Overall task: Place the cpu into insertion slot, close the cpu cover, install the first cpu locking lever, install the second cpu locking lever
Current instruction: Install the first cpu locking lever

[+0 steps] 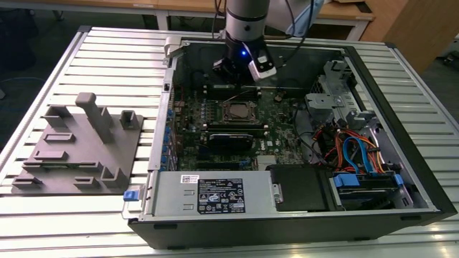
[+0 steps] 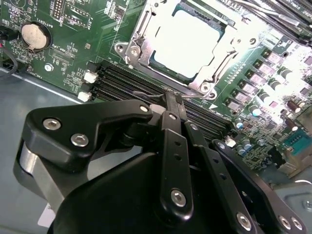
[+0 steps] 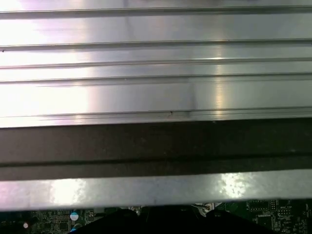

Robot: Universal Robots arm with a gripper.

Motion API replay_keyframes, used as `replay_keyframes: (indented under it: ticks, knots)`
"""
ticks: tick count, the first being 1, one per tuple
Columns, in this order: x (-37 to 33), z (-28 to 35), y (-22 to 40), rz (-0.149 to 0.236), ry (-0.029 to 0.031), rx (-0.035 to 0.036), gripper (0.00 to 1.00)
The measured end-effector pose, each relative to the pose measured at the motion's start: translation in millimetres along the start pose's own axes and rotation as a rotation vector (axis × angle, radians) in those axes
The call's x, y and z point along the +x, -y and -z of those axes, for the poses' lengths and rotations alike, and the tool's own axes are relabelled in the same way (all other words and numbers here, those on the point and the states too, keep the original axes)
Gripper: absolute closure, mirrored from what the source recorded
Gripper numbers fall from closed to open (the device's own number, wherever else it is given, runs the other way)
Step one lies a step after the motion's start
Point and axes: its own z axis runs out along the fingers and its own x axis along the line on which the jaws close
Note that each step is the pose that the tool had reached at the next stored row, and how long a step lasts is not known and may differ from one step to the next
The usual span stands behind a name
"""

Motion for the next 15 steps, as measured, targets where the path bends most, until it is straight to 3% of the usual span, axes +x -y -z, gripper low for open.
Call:
replay_keyframes:
  ticks: [15]
  knots:
    - [-6.7,-6.8,-1.4,0.000,0.0000,-0.0001,0.90]
